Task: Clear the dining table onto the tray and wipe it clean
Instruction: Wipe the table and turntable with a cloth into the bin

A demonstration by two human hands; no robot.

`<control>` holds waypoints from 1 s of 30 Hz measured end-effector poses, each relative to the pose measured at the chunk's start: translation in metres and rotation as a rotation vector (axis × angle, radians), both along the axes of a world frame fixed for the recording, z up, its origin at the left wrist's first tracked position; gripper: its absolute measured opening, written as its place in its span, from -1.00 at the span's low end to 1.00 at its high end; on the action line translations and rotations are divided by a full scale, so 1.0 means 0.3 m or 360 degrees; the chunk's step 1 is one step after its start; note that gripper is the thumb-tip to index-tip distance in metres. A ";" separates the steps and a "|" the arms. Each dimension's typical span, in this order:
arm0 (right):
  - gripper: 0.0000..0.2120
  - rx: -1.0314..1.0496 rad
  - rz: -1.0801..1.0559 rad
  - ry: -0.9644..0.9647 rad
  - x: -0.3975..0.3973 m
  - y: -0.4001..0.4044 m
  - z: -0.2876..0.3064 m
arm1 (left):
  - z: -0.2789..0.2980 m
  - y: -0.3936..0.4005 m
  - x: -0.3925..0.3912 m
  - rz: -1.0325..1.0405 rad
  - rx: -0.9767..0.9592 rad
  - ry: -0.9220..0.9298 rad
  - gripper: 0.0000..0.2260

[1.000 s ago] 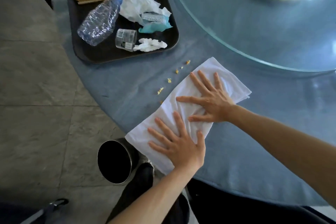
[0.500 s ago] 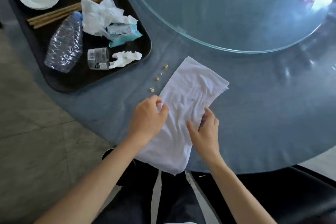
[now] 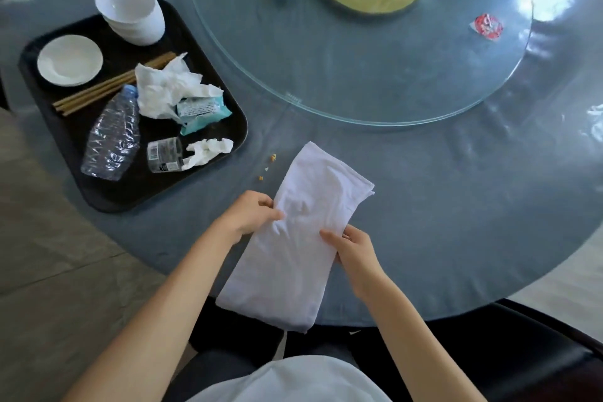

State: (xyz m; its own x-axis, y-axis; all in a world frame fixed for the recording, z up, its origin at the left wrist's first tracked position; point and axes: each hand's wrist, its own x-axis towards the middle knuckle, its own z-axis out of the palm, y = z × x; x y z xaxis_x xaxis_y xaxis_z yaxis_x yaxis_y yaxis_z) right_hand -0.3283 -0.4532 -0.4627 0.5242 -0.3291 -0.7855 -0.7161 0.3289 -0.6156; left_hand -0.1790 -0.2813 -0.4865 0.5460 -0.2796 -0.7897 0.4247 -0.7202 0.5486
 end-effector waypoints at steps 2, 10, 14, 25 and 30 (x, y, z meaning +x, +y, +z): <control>-0.86 -0.0003 0.0041 -0.0065 -0.011 -0.024 0.049 | 0.059 0.033 0.020 0.0028 -0.0124 0.0017 -0.83; -0.68 -0.0111 -0.0016 -0.0376 -0.027 -0.085 0.357 | 0.380 0.146 0.015 0.0169 -0.0800 0.0104 -0.70; -0.29 -0.0142 0.0119 -0.0513 -0.018 -0.131 0.460 | 0.459 0.135 0.012 0.0326 -0.0880 -0.0074 -0.82; -0.50 -0.1386 0.0720 -0.0342 0.158 -0.370 0.403 | 0.501 -0.154 0.171 -0.0286 -0.0461 -0.0871 -0.59; -0.67 -0.1807 0.0528 -0.0701 0.103 -0.434 0.432 | 0.511 -0.229 0.147 -0.0407 -0.0494 -0.1350 -0.77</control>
State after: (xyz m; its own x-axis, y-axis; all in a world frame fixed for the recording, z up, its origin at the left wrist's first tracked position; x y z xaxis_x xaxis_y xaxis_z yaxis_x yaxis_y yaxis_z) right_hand -0.2975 -0.5834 -0.3333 0.8555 -0.5049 0.1144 -0.3255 -0.6964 -0.6395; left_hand -0.1349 -0.3500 -0.3332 0.7982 -0.6019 -0.0262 -0.3558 -0.5060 0.7857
